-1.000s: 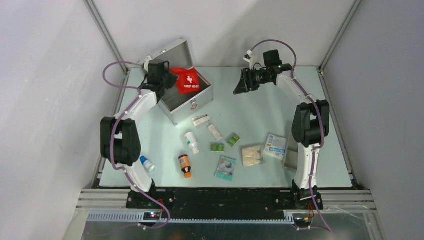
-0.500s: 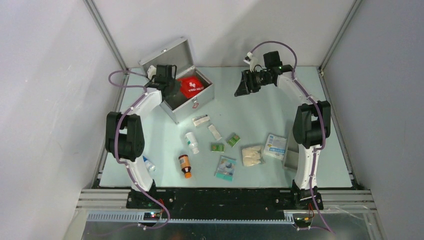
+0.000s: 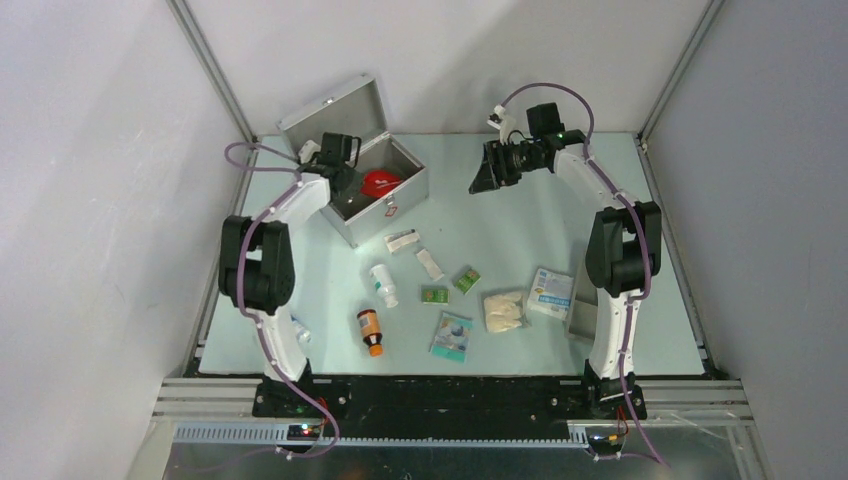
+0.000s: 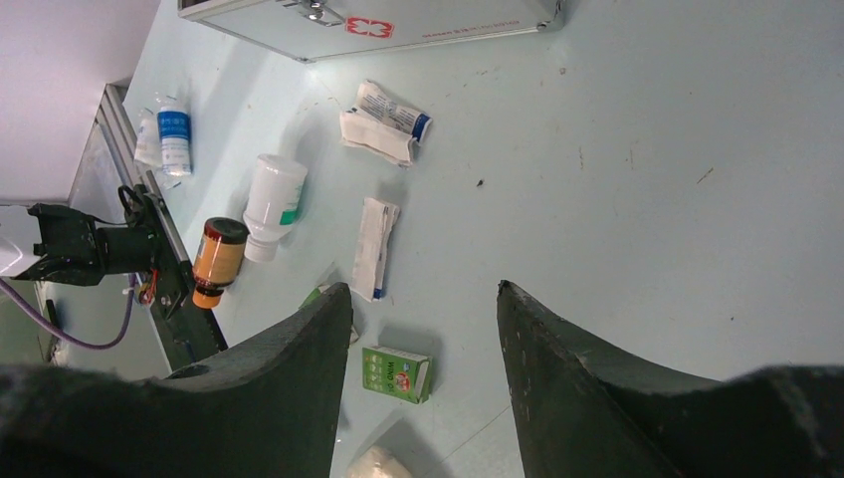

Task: Organize the medicine kit

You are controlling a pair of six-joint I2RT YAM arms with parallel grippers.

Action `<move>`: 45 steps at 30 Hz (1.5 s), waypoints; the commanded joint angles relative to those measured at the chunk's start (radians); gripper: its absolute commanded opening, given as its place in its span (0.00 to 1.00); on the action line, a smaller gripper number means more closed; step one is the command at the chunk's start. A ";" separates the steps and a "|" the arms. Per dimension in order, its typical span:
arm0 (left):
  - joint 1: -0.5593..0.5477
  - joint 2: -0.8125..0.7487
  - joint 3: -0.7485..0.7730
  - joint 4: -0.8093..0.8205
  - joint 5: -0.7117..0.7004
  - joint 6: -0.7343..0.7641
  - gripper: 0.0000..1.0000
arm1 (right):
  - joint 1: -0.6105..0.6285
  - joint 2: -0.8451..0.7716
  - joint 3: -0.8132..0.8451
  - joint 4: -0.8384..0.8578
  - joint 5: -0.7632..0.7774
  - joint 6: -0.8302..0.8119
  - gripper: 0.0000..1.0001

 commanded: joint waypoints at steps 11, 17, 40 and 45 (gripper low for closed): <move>-0.046 0.178 0.184 0.100 -0.110 0.168 0.18 | 0.016 -0.061 -0.007 -0.008 0.017 -0.025 0.60; -0.042 0.143 0.159 0.105 -0.091 0.231 0.61 | 0.020 -0.061 -0.001 -0.006 0.022 -0.025 0.60; -0.021 -0.202 0.200 0.103 0.127 0.745 1.00 | 0.030 -0.126 -0.117 -0.006 0.126 -0.070 0.69; -0.021 -0.302 0.050 0.116 0.514 1.059 0.99 | 0.026 -0.206 -0.239 -0.035 0.157 -0.150 0.69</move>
